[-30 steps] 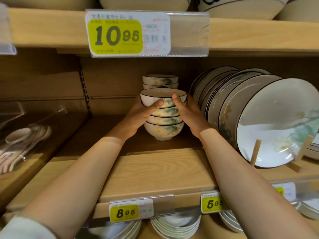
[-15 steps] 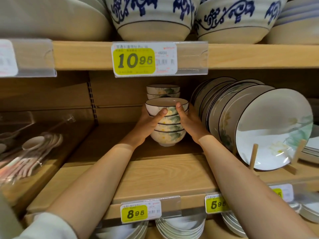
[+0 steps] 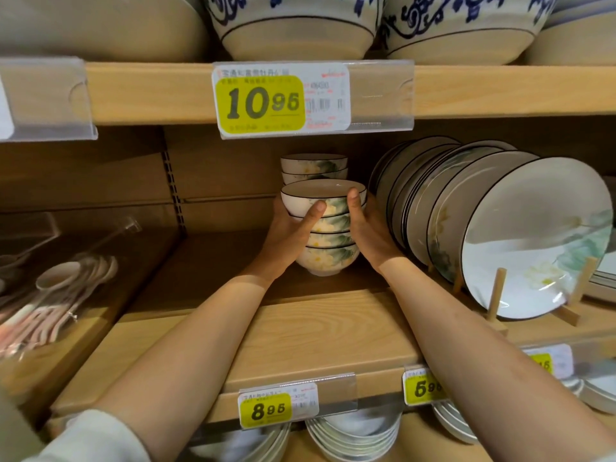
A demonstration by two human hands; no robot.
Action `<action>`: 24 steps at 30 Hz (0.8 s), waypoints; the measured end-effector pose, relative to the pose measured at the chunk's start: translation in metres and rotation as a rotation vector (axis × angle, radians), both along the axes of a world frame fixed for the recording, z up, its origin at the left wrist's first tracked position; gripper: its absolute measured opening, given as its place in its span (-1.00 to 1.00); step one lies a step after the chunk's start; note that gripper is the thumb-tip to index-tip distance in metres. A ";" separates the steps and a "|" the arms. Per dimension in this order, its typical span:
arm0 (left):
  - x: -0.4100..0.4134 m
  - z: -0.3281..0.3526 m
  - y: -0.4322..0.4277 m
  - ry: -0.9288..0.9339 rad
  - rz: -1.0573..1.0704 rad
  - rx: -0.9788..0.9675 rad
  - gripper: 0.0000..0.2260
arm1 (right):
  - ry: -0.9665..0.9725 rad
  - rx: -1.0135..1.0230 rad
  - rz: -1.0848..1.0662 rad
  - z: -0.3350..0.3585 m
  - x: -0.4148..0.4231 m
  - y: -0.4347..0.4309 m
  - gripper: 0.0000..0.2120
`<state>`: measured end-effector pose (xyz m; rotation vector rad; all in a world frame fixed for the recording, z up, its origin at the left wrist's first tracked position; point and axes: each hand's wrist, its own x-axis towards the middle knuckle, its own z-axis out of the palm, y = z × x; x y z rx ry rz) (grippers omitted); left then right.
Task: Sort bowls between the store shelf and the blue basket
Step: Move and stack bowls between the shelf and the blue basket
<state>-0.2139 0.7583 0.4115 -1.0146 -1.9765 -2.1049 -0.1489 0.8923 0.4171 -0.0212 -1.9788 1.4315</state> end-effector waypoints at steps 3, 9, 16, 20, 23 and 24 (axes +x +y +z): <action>0.000 -0.002 0.001 -0.002 0.013 -0.003 -0.28 | 0.016 -0.010 -0.003 -0.002 -0.004 0.001 -0.39; 0.000 -0.006 0.004 0.021 0.100 0.004 -0.28 | 0.078 -0.019 -0.103 -0.006 -0.010 -0.001 -0.47; -0.001 -0.006 0.006 0.012 0.139 0.006 -0.27 | 0.091 -0.022 -0.151 -0.009 -0.014 -0.003 -0.45; -0.001 0.000 0.007 0.019 0.168 -0.019 -0.30 | 0.063 -0.063 -0.128 -0.013 -0.013 -0.002 -0.48; -0.001 0.003 0.006 0.034 0.147 -0.031 -0.30 | 0.035 -0.089 -0.120 -0.015 -0.014 -0.001 -0.48; 0.000 0.003 0.006 0.039 0.143 -0.030 -0.30 | 0.028 -0.086 -0.119 -0.015 -0.015 -0.001 -0.47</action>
